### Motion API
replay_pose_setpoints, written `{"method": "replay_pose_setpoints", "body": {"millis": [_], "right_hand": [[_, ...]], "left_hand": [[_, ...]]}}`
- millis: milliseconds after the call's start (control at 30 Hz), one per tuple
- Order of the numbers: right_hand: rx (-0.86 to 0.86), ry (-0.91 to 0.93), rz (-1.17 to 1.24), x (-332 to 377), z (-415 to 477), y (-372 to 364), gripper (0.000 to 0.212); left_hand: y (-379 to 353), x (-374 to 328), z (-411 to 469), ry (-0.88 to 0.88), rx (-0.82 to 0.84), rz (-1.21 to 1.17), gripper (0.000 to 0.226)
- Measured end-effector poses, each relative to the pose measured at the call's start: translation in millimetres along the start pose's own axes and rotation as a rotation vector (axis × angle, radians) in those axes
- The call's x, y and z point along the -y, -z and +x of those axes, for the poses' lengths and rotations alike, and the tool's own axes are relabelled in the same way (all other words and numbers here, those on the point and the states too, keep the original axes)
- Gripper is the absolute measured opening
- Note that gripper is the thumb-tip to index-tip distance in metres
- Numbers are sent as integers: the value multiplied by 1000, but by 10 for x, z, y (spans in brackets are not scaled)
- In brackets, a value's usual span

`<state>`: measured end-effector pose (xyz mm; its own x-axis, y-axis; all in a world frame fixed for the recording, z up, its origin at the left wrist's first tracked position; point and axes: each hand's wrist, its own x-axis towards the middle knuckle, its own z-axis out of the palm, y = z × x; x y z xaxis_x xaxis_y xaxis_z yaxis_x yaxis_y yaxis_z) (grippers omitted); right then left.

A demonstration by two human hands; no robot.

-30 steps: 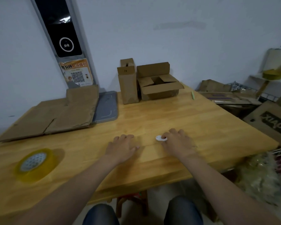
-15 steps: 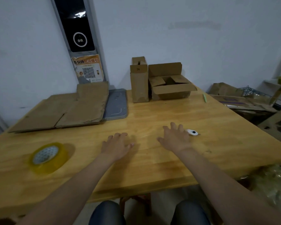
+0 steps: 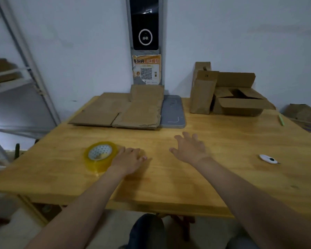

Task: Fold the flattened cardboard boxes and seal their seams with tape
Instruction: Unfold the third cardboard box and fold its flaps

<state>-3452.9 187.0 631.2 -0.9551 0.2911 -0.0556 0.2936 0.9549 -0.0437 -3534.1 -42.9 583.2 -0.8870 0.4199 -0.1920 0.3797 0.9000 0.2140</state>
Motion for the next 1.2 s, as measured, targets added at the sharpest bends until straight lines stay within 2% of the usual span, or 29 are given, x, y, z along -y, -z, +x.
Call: {"method": "replay_pose_setpoints", "body": {"millis": [133, 233, 333, 500, 700, 833, 1000, 1200], "right_hand": [[6, 50, 2, 292, 156, -17, 62], [4, 73, 8, 407, 295, -28, 59], [6, 78, 34, 466, 466, -5, 57], [-25, 79, 49, 468, 768, 75, 57], [-53, 101, 65, 423, 1133, 70, 56], [-79, 127, 88, 434, 1301, 98, 52], [-118, 197, 127, 445, 1334, 56, 51], [-117, 280, 169, 485, 1211, 122, 61]], "left_hand": [[92, 518, 85, 95, -65, -59, 66], [235, 713, 183, 145, -193, -54, 61], [391, 643, 343, 72, -276, -51, 57], [581, 483, 877, -64, -298, 51, 59], [685, 381, 1501, -121, -221, 122, 64], [632, 344, 1778, -148, -297, 95, 59], [629, 341, 1852, -184, -356, 103, 59], [640, 172, 1510, -321, -292, 217, 41]]}}
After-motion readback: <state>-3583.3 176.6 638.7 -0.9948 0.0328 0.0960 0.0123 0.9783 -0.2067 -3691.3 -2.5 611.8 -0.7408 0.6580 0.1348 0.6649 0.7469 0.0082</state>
